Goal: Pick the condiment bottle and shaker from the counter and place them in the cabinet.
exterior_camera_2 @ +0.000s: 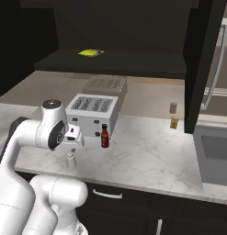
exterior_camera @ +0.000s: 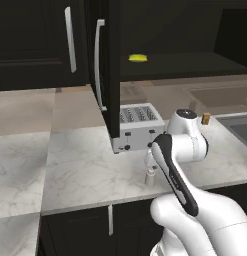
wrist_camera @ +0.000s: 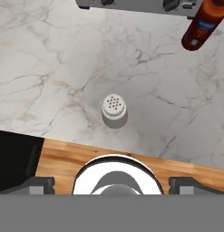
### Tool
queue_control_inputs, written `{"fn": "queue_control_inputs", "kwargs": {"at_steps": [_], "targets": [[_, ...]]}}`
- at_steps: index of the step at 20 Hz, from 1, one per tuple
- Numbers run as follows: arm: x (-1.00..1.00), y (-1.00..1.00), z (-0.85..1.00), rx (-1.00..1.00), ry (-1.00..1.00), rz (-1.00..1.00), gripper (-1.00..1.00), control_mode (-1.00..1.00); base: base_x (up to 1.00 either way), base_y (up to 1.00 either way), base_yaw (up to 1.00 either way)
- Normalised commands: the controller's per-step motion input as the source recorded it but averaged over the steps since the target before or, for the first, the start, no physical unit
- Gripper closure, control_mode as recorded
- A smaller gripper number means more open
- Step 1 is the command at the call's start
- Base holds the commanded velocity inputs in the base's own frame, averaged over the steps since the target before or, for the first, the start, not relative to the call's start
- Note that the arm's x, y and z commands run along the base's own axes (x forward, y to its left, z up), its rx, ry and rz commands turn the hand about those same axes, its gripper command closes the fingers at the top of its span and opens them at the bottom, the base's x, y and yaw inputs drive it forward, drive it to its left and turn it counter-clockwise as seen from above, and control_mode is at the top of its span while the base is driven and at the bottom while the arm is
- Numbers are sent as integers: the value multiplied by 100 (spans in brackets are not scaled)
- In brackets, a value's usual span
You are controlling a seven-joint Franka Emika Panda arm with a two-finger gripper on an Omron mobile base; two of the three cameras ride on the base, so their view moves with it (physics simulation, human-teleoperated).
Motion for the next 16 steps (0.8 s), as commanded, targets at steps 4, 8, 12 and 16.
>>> {"fn": "queue_control_inputs", "kwargs": {"at_steps": [4,8,12,16], "targets": [[0,0,-13,0,0,0,-100,-100,0,0,0],[0,0,-4,0,0,0,-100,-100,0,0,0],[1,1,-7,0,0,0,-100,-100,0,0,0],[13,0,-7,0,0,0,-100,-100,0,0,0]]}}
